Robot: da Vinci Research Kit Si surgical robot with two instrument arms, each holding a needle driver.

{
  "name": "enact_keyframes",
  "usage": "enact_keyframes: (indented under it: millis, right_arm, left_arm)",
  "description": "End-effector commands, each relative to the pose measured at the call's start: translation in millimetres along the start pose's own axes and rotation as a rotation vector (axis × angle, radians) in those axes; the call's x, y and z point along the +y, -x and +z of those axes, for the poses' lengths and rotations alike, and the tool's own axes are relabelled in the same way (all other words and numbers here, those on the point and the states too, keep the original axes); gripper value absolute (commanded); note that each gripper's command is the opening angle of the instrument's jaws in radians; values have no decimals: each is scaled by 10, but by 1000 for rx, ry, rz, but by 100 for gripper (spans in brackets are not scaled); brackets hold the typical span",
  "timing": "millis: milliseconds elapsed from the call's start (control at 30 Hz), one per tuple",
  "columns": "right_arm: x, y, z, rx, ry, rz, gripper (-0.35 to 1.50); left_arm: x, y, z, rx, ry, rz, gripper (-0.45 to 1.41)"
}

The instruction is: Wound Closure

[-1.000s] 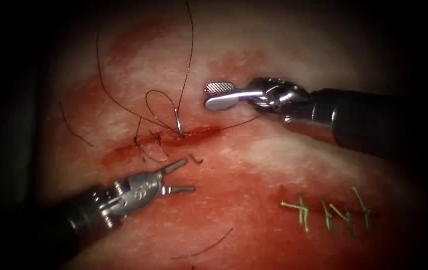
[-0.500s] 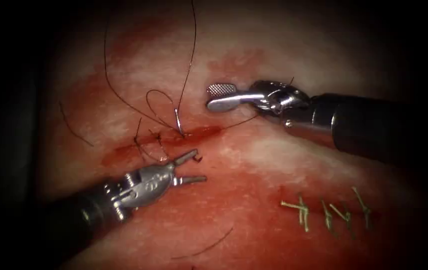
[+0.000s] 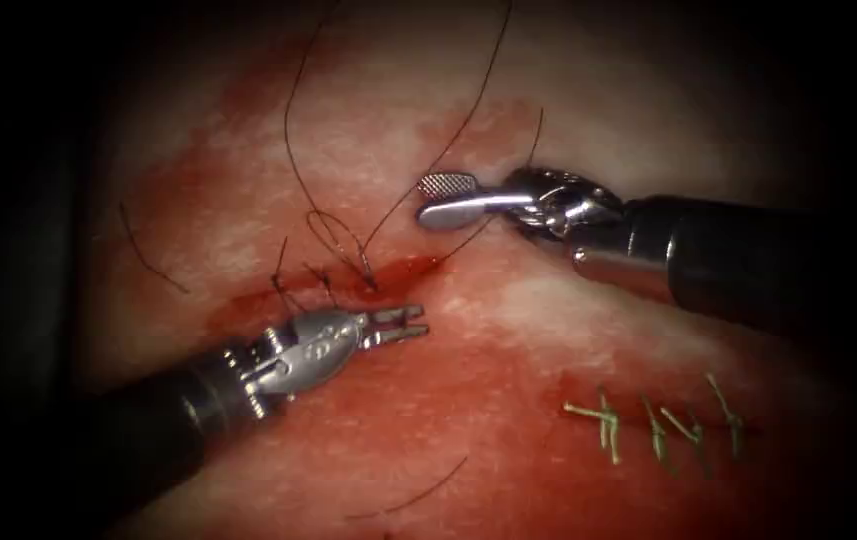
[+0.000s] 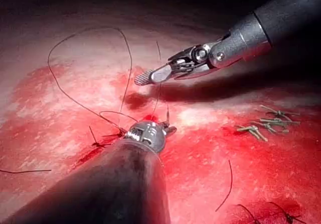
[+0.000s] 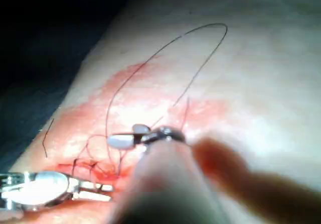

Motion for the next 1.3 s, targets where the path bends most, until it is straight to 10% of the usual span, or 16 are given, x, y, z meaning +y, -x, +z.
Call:
enact_keyframes:
  millis: [33, 767, 900, 1300]
  right_arm:
    - [2, 0, 9, 0, -3, -2, 78]
    - [-2, 4, 7, 3, -5, -10, 67]
    - [-5, 4, 8, 47, -27, -9, 121]
    - [-36, 36, 0, -23, -116, -584, 108]
  left_arm:
    - [-1, 0, 6, 24, 37, -56, -45]
    - [60, -58, -29, 137, 299, -534, -45]
    - [65, -77, -39, 137, 160, -59, -45]
    - [61, -130, -98, 94, 43, 397, -45]
